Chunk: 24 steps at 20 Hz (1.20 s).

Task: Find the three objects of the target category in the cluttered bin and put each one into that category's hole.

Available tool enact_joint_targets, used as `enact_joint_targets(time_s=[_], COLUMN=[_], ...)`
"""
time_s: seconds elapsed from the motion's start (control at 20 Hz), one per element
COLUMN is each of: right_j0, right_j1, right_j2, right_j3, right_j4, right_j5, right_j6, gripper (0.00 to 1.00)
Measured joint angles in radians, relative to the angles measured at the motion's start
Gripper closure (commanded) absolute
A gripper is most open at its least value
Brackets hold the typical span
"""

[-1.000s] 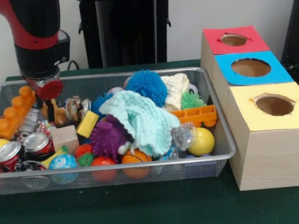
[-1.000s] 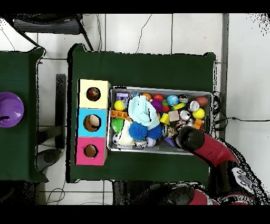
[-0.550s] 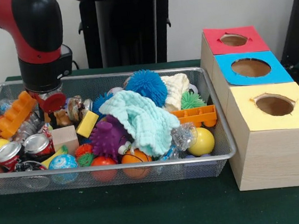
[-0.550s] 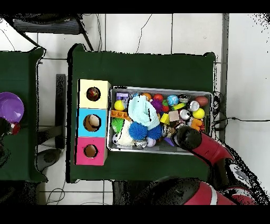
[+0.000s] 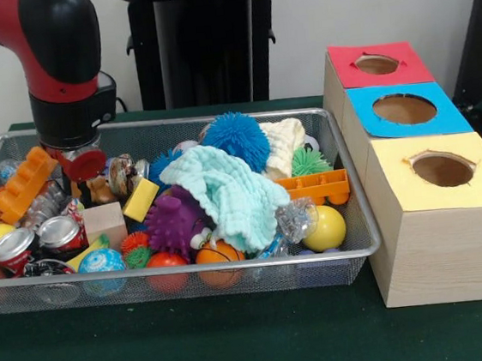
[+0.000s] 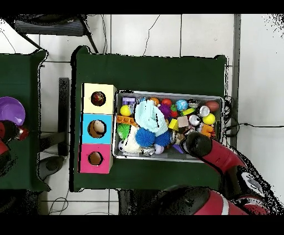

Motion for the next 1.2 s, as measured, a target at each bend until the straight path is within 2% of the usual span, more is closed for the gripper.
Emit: enact_joint_targets(time_s=[0.35, 0.65, 0.7, 1.2], right_j0=[-0.079, -0.175, -0.192, -0.2], right_j1=[-0.003, -0.015, -0.016, -0.019], right_j2=[0.072, 0.162, 0.192, 0.21], right_j3=[0.002, 0.019, 0.02, 0.026], right_j4=[-0.006, -0.06, -0.08, -0.123], right_j5=[-0.001, -0.001, -0.015, -0.056], right_j6=[0.0, 0.0, 0.0, 0.0], gripper=[0.0, 0.0, 1.0, 1.0])
